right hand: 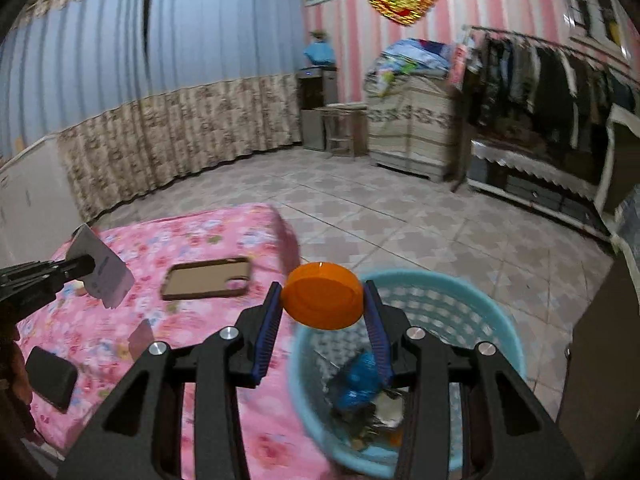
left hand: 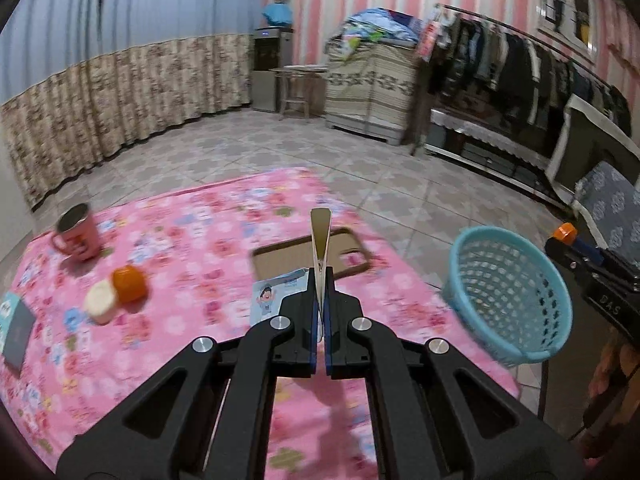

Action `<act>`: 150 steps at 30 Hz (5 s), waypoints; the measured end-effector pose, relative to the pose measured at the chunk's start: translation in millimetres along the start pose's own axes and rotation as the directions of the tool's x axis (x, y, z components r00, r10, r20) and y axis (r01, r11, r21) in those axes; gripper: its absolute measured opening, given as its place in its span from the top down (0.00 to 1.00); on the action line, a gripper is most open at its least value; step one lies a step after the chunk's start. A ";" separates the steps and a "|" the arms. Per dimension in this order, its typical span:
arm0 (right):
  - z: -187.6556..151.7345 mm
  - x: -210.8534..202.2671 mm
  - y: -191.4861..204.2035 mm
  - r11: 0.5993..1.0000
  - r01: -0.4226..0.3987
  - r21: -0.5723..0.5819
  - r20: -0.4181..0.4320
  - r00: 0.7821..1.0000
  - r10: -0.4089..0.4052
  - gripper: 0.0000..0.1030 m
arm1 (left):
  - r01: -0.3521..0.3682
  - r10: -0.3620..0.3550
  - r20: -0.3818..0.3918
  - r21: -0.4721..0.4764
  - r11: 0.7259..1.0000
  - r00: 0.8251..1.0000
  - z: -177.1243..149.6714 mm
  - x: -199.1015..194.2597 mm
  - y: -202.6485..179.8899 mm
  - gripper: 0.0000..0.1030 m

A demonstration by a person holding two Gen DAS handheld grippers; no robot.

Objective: Collect trash
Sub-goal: 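Carry the white card and orange lid over the blue basket with both tools, then open the left tool over the basket while the right tool releases the orange lid, then return both tools to the tablecloth and reach the left tool toward the white disc, then grasp the white round disc with the left tool, then grasp the peeled orange with the right tool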

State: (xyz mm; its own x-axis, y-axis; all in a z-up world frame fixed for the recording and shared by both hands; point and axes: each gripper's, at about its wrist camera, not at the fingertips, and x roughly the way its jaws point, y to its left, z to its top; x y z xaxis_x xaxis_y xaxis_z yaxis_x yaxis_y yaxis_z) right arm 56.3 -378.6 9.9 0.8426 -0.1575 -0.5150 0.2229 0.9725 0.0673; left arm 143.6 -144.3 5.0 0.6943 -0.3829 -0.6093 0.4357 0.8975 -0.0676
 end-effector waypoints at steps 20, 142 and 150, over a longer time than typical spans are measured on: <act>-16.1 4.8 -111.5 0.983 0.137 0.119 -0.031 0.990 -0.134 0.60 | 0.238 -0.238 -0.021 0.141 0.961 0.971 28.7 39.8 -163.8 1.00; -25.3 169.1 352.5 0.904 -0.318 -0.285 -0.269 0.932 0.243 0.07 | -0.401 0.369 -0.159 -0.353 0.845 0.916 -80.6 -29.7 341.4 0.41; -29.6 194.7 391.5 0.882 -0.345 -0.320 -0.325 0.915 0.240 0.08 | -0.429 0.402 -0.149 -0.334 0.839 0.903 -80.2 -25.3 342.9 0.41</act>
State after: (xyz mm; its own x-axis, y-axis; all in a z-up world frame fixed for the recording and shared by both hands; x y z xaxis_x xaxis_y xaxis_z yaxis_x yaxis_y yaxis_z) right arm 293.1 -23.5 -89.3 0.6648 0.1454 -0.7328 -0.2513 0.9672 -0.0361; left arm 229.6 190.8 -66.1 0.7174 0.0474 -0.6951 -0.1233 0.9906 -0.0597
